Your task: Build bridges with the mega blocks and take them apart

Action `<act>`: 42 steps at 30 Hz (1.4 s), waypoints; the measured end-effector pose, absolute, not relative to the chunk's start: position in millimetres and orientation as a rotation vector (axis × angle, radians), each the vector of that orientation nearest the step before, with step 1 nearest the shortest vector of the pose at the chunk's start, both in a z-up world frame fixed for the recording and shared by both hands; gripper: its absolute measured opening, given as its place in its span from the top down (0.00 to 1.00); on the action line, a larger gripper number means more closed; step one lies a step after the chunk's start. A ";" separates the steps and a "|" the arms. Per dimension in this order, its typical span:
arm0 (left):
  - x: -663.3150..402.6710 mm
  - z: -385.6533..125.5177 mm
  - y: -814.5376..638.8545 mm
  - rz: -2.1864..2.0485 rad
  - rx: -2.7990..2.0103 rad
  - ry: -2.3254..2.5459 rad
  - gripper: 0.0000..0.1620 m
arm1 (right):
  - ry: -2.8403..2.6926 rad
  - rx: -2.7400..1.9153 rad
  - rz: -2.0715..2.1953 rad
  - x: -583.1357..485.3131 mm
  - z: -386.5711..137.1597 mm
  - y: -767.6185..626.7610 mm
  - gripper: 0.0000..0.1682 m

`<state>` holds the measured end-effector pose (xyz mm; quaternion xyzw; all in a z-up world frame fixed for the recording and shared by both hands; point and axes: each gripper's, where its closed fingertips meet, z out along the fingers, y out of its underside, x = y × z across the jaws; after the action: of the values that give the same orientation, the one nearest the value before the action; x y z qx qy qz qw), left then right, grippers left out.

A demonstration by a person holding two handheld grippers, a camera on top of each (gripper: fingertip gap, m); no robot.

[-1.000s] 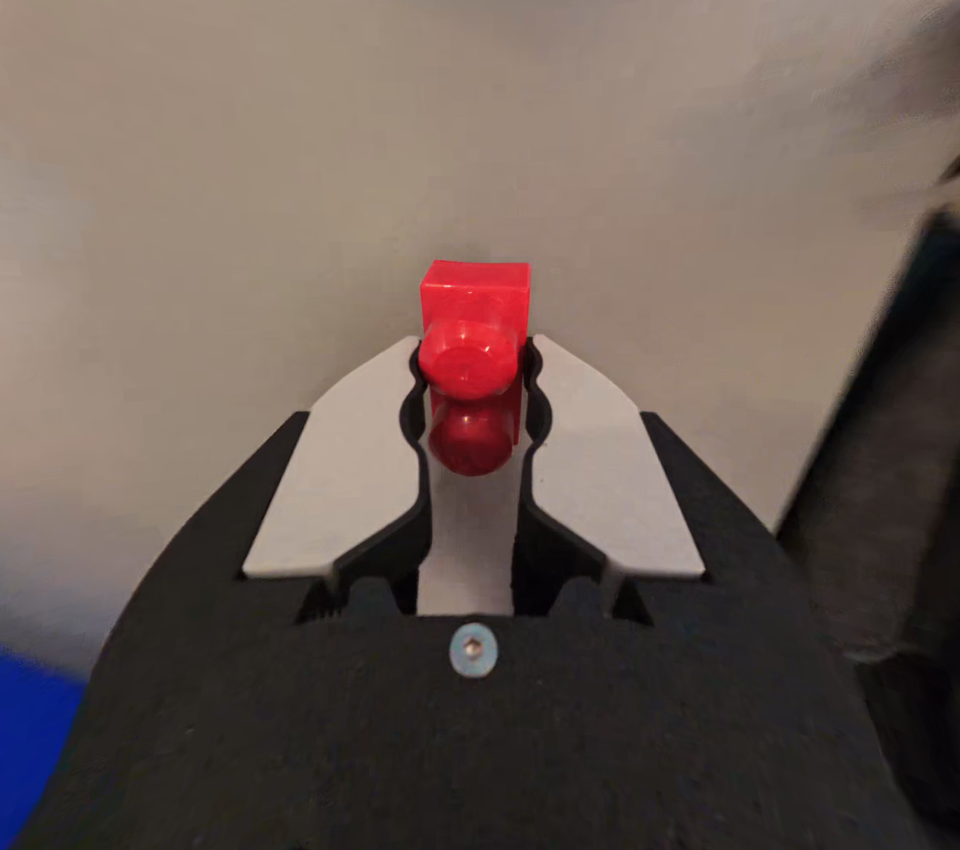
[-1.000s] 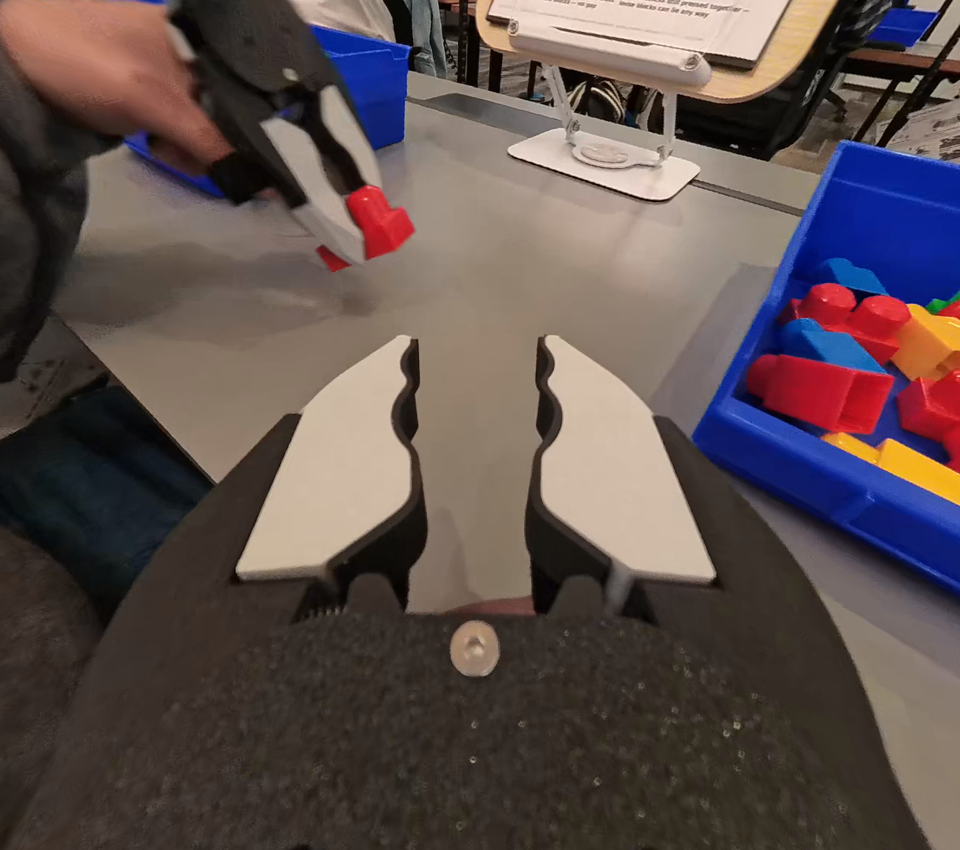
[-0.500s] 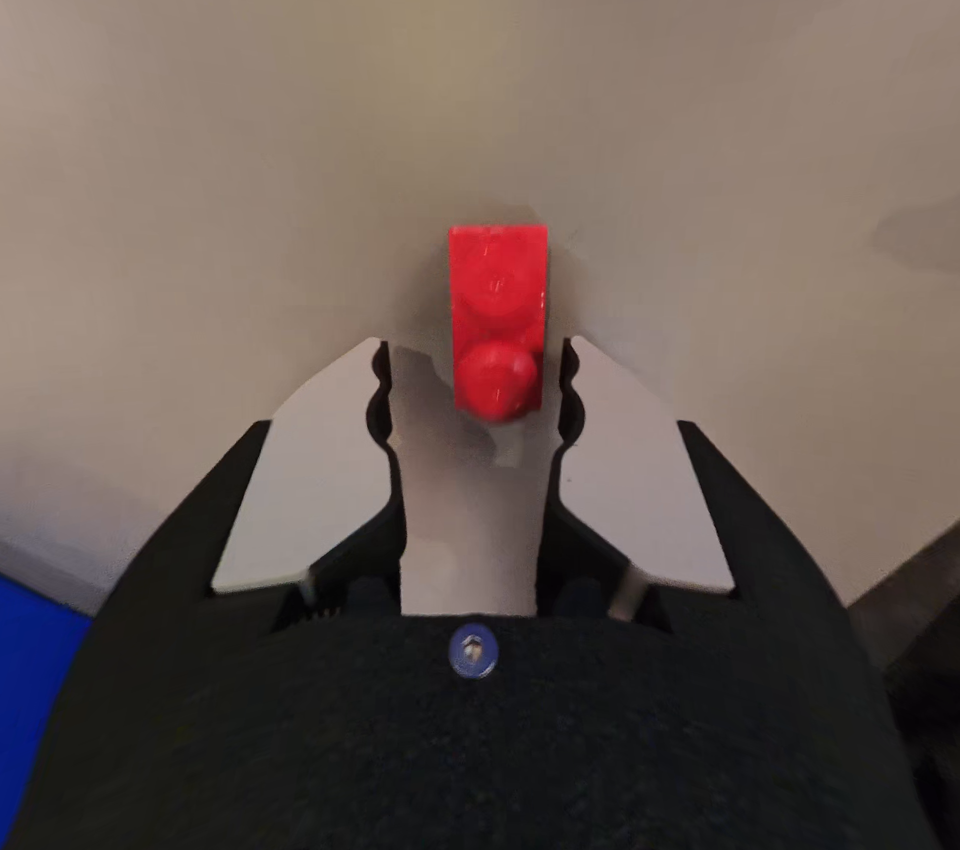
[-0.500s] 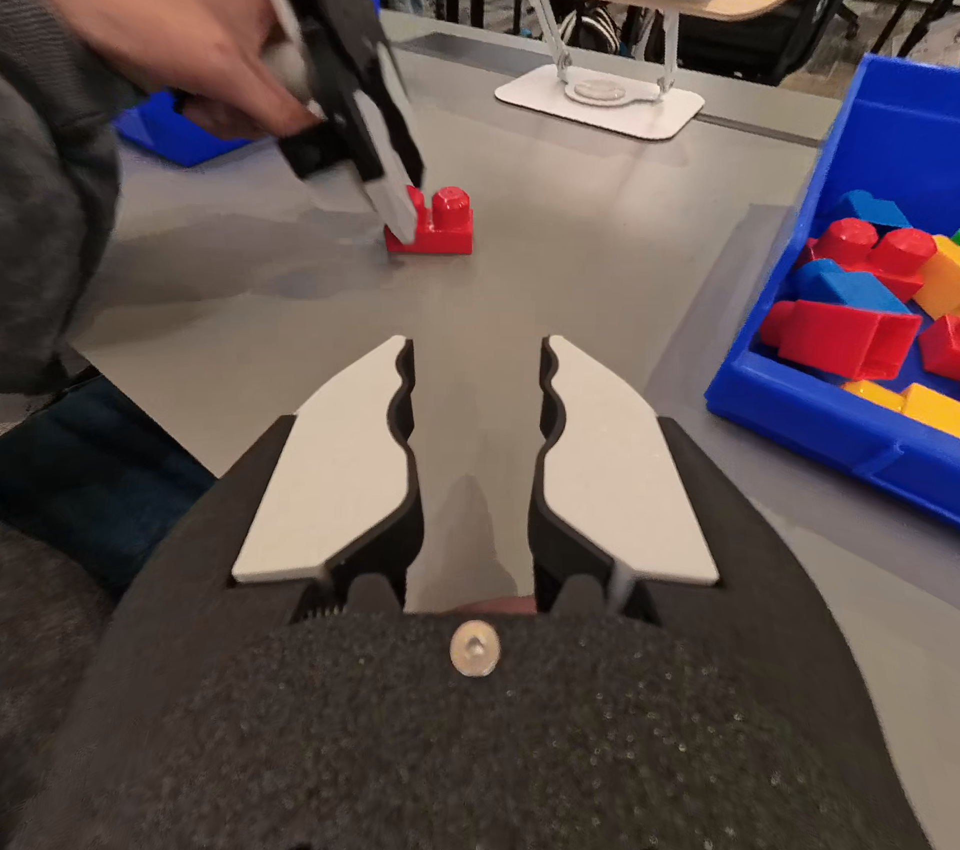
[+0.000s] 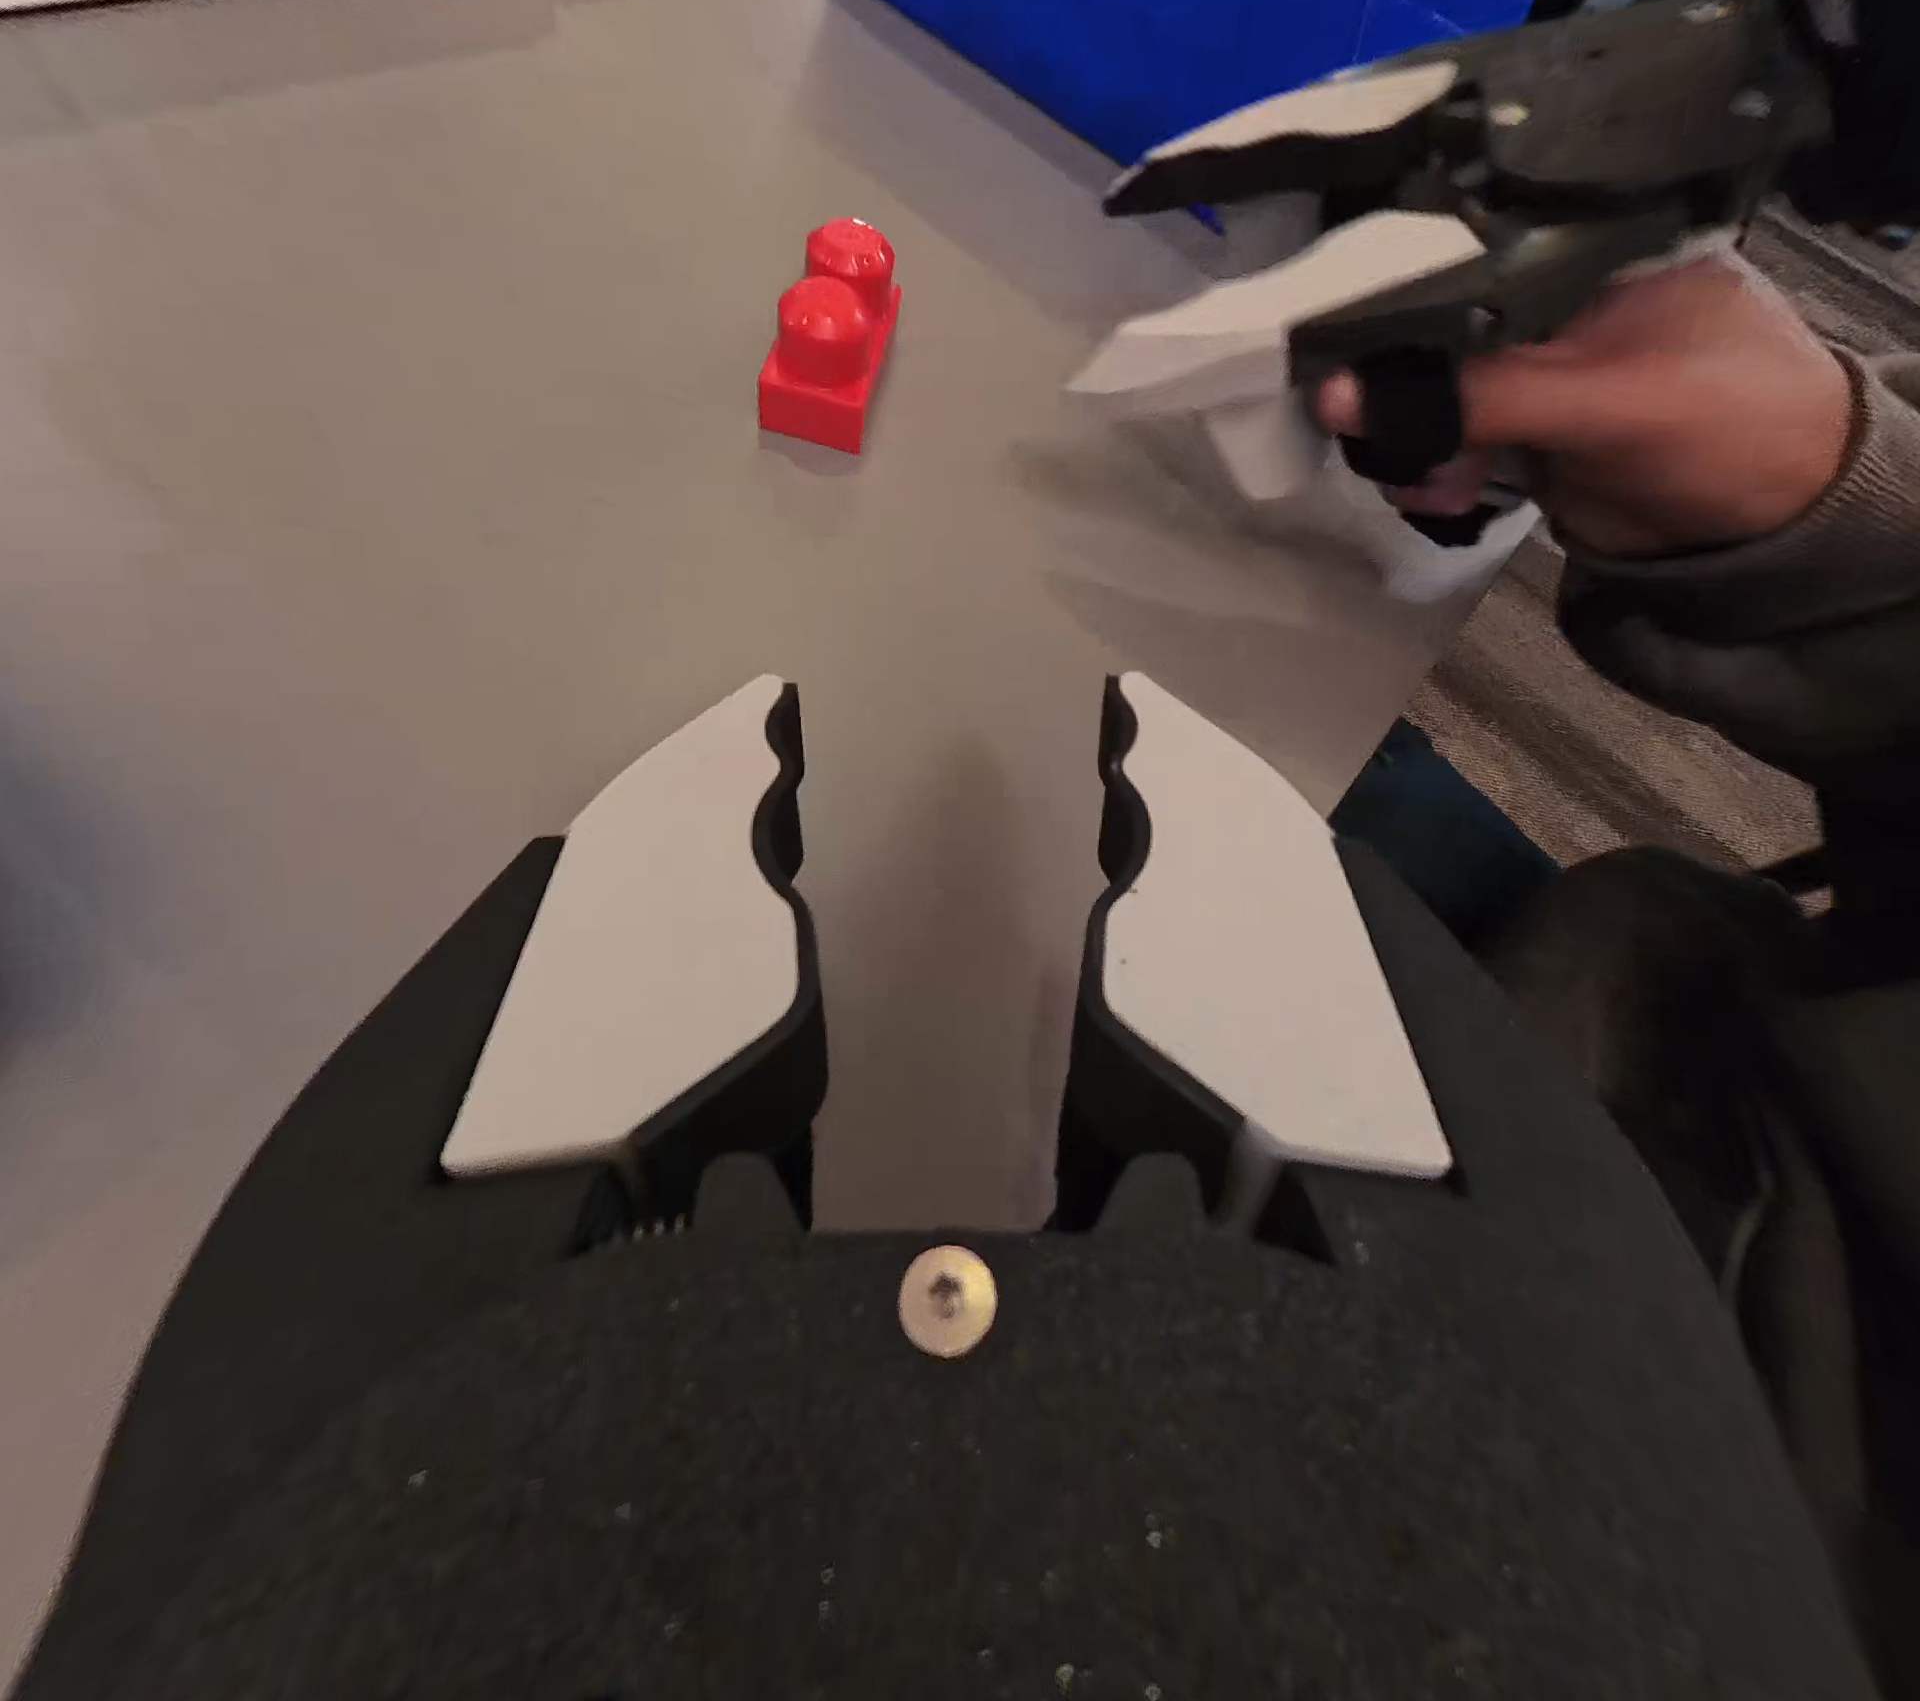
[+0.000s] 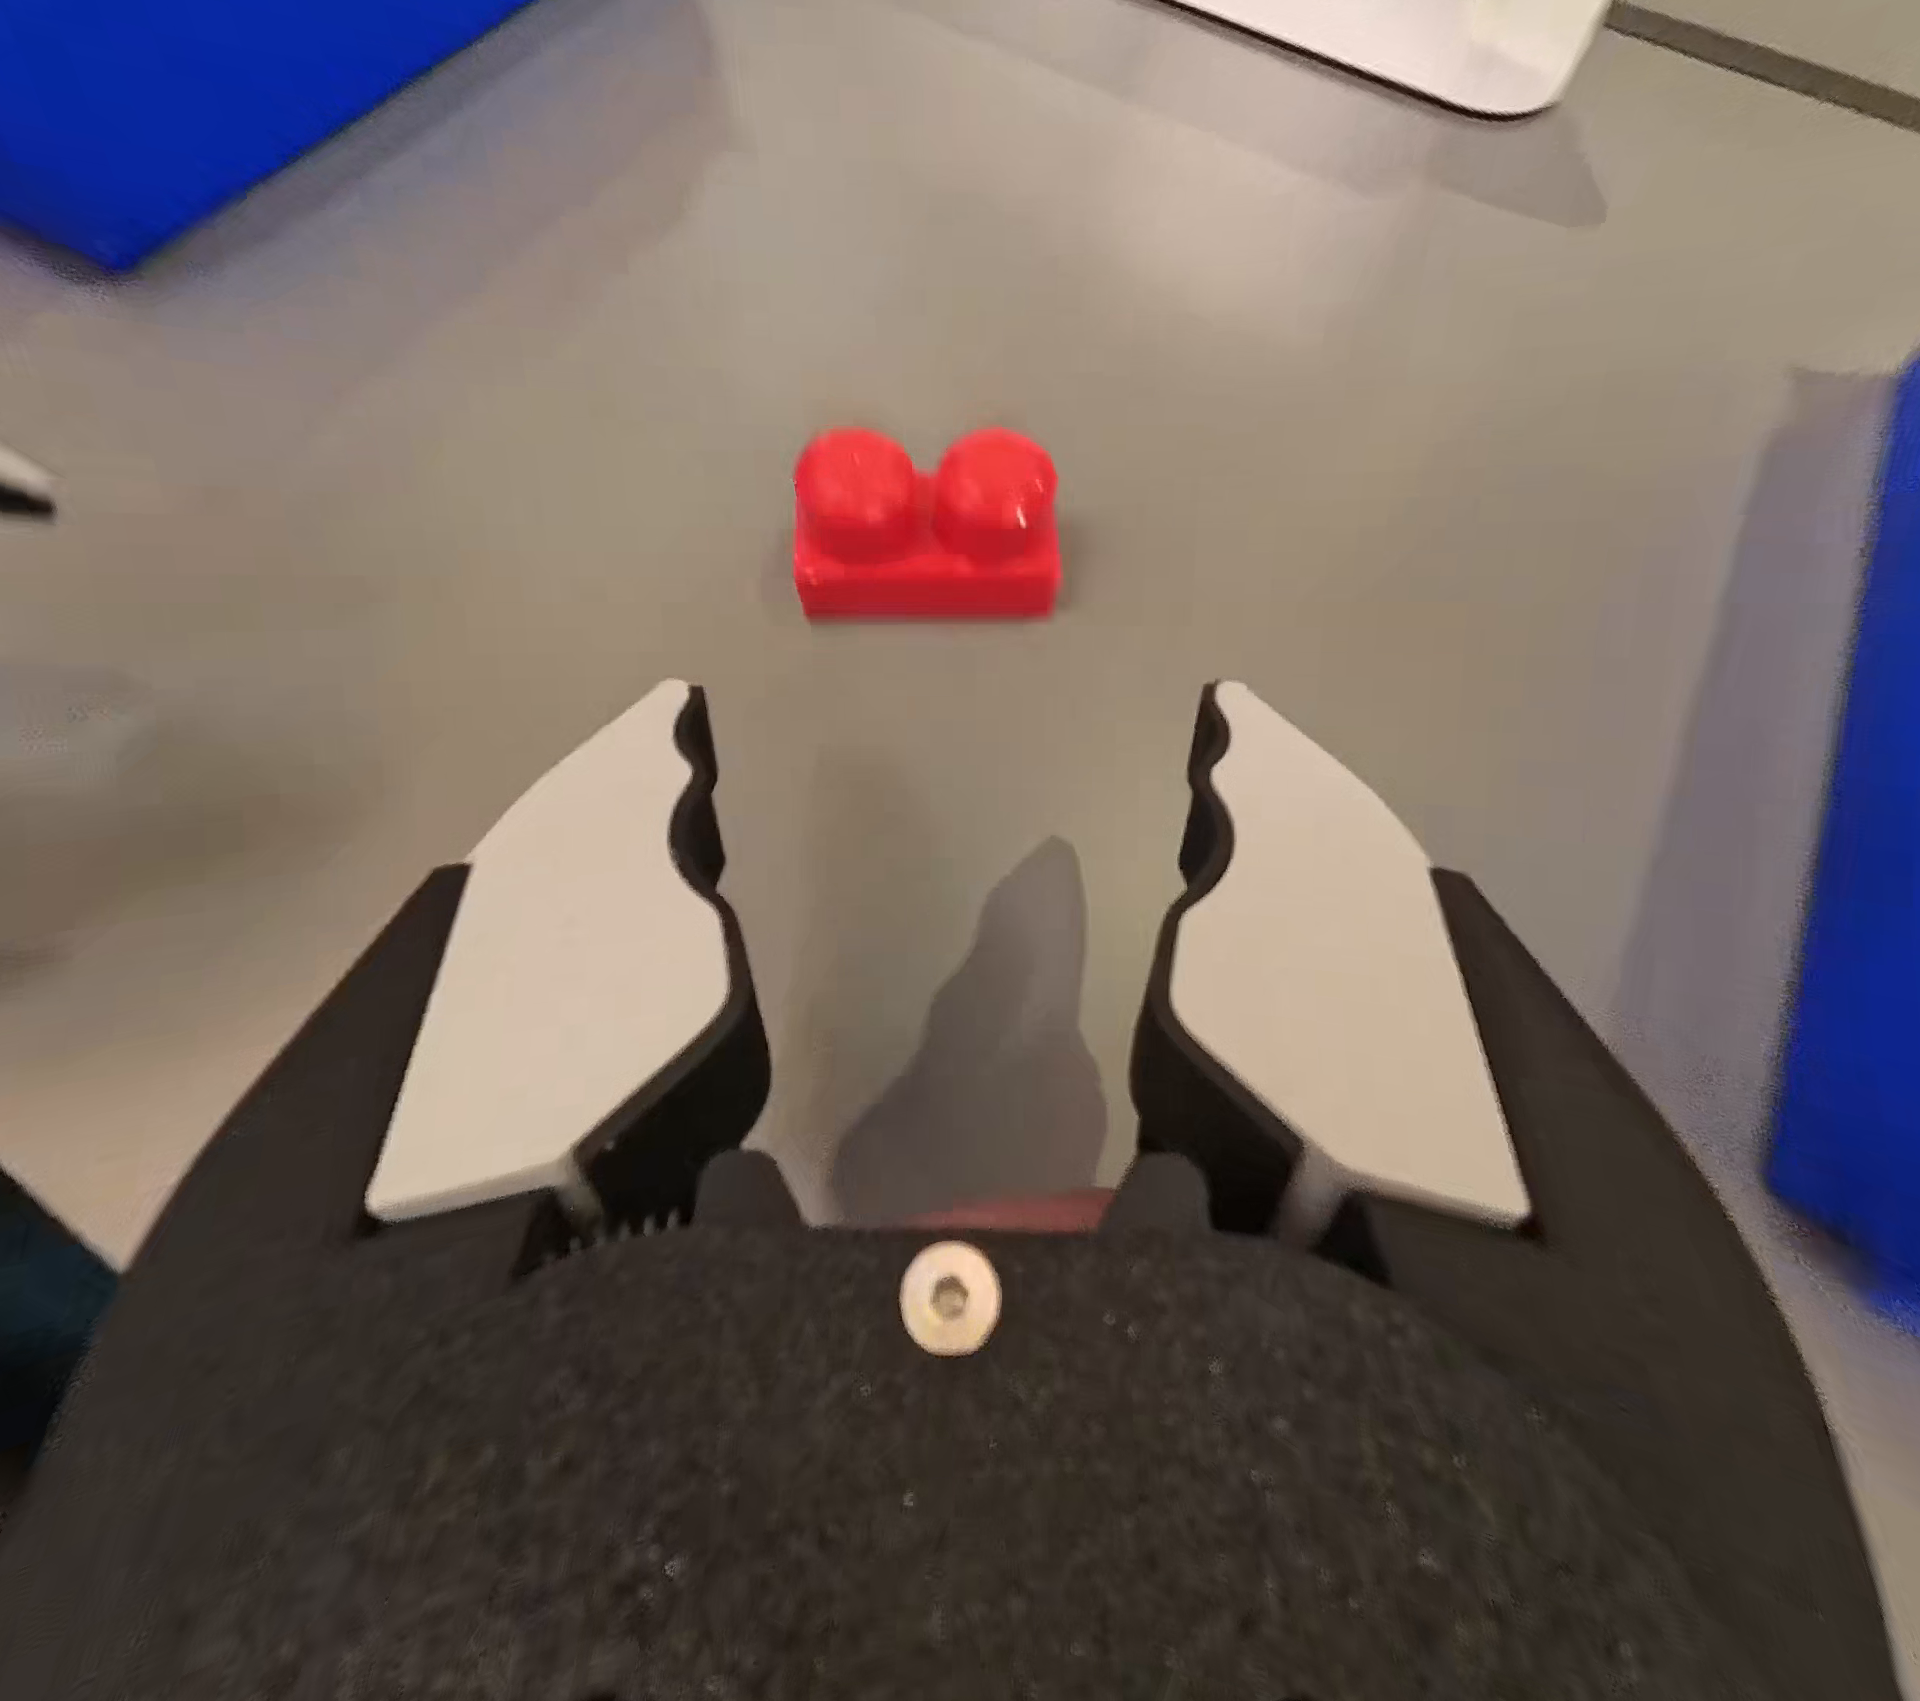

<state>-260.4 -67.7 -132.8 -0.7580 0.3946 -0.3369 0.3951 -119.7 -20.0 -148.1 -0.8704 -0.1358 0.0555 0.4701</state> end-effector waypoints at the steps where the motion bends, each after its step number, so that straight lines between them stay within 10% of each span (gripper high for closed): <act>1: -262.6 -133.0 -65.8 -0.835 -1.926 0.994 0.66 | -0.335 -2.147 0.167 -126.4 -148.7 -7.6 0.48; 17: -276.4 -132.1 -77.4 -0.856 -1.925 0.953 0.66 | -0.376 -2.255 0.129 -136.0 -169.6 40.8 0.58; 30: -255.3 -126.8 -91.3 -0.920 -1.907 1.028 0.65 | -0.061 -1.922 -0.264 63.7 14.3 27.4 0.58; 42: -240.6 -131.6 -96.2 -0.951 -1.912 1.119 0.64 | 0.164 -2.375 -0.306 199.0 -113.5 40.7 0.57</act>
<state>-240.6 -96.2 -131.6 -0.7407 0.4336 -0.3684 0.3573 199.0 40.7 -113.5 -0.9223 0.0639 -0.1189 0.3621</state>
